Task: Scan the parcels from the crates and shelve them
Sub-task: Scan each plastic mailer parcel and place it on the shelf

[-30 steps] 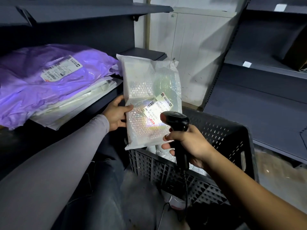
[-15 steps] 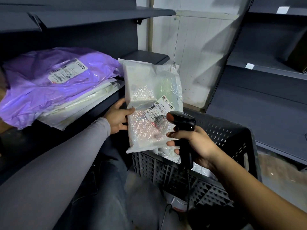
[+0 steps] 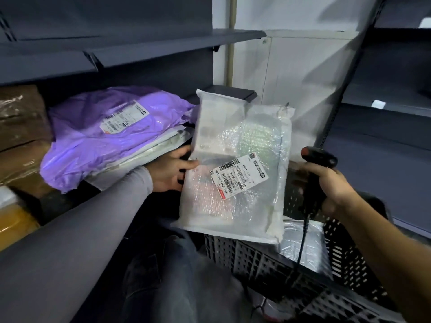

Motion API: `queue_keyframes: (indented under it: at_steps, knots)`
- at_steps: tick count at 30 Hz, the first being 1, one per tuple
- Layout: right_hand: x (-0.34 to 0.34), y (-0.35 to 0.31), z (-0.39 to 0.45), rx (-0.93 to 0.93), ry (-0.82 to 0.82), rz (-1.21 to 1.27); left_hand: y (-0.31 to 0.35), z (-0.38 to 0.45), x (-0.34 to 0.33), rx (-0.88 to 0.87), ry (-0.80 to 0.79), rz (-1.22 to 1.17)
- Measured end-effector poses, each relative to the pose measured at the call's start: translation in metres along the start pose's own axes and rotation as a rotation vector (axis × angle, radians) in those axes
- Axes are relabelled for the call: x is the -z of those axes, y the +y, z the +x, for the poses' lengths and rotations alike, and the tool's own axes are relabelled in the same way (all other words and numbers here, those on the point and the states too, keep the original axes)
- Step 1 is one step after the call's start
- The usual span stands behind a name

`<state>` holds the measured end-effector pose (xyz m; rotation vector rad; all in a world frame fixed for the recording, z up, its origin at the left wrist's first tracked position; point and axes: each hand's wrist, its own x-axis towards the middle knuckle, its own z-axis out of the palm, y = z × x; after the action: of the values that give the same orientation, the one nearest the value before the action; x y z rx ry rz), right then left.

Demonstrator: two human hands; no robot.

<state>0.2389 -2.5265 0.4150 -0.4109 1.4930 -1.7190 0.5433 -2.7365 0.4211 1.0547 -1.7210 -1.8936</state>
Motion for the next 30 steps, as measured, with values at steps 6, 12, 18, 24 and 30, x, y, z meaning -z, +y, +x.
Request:
queue_keyframes:
  at_steps: [6,12,18,24,30]
  knots:
    - [-0.025,0.015,-0.002,-0.072,-0.233,0.037,0.016,-0.005,0.007,-0.005,0.079,0.110]
    - [-0.061,0.018,0.012,0.011,-0.220,0.135,0.031,-0.012,-0.008,-0.318,0.531,0.491]
    - [-0.087,0.018,0.031,0.006,-0.272,0.191,0.033,-0.051,-0.073,-0.211,0.631,1.146]
    - [-0.118,0.013,0.023,0.011,-0.252,0.250,0.015,-0.069,-0.102,-0.182,0.615,1.303]
    - [-0.166,0.005,0.016,-0.072,-0.276,0.312,0.014,-0.082,-0.092,-0.177,0.680,1.438]
